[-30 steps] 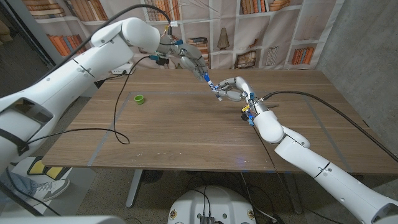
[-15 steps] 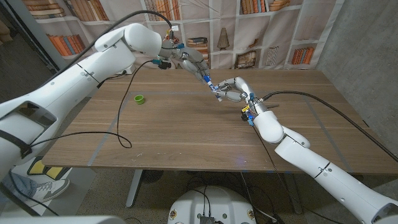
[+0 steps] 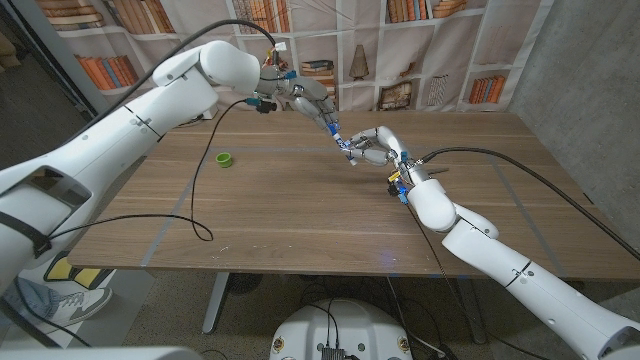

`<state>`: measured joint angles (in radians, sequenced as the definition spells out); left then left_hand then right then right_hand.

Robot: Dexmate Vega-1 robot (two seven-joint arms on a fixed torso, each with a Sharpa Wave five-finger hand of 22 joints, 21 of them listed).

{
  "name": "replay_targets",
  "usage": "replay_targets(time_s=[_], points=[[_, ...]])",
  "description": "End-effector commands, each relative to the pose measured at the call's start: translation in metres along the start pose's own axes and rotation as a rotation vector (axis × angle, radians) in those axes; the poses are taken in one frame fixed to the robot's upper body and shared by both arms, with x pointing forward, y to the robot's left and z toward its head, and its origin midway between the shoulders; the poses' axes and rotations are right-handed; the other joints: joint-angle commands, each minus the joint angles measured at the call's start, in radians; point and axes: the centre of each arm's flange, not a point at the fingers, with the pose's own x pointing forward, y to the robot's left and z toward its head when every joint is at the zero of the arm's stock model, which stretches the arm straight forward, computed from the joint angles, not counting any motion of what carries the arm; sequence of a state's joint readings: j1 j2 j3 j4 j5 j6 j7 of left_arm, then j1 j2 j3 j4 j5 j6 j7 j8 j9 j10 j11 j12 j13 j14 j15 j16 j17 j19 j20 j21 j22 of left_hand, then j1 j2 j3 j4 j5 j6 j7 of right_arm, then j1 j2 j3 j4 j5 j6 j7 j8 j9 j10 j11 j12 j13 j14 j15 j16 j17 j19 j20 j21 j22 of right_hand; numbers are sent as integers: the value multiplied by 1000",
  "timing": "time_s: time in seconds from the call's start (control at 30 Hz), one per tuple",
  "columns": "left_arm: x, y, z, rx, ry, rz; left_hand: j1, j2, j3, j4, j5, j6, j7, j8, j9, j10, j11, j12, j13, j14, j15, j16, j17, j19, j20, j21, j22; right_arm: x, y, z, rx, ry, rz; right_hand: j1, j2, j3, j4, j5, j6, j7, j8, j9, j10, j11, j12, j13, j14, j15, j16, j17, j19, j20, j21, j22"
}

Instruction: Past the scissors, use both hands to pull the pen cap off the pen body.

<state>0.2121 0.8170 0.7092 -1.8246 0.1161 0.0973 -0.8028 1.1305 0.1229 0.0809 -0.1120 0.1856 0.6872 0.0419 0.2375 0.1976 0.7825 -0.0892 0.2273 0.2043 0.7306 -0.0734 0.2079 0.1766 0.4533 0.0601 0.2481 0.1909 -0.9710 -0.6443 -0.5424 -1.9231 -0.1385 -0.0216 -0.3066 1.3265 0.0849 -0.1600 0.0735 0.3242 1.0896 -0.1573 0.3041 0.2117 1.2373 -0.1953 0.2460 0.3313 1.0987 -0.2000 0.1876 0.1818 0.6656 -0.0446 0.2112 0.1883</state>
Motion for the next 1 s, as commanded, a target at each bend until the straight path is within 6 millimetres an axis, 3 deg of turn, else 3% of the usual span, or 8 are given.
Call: replay_targets(time_s=[0.03, 1.0], points=[[2, -2, 2, -2, 0, -6, 5, 3, 7, -1, 4, 22, 1, 12, 5, 23, -9, 6, 3, 20, -27, 6, 0, 5, -8, 4, -1, -2, -1, 0, 1, 2, -6, 84, 69, -3, 10, 8, 54, -58, 5, 2, 14, -15, 6, 4, 9, -28, -3, -1, 0, 10, 1, 2], [12, -2, 0, -17, -8, -10, 21, 12, 24, -7, 4, 51, -4, 11, 5, 55, -11, 2, 3, 64, -38, -2, -3, 25, -11, 6, -2, 1, -2, -4, 1, 10, 3, 94, 69, -11, 23, 9, 55, -58, 6, 2, 15, -15, 8, 5, 14, -28, -1, 0, 0, 17, 1, 2]])
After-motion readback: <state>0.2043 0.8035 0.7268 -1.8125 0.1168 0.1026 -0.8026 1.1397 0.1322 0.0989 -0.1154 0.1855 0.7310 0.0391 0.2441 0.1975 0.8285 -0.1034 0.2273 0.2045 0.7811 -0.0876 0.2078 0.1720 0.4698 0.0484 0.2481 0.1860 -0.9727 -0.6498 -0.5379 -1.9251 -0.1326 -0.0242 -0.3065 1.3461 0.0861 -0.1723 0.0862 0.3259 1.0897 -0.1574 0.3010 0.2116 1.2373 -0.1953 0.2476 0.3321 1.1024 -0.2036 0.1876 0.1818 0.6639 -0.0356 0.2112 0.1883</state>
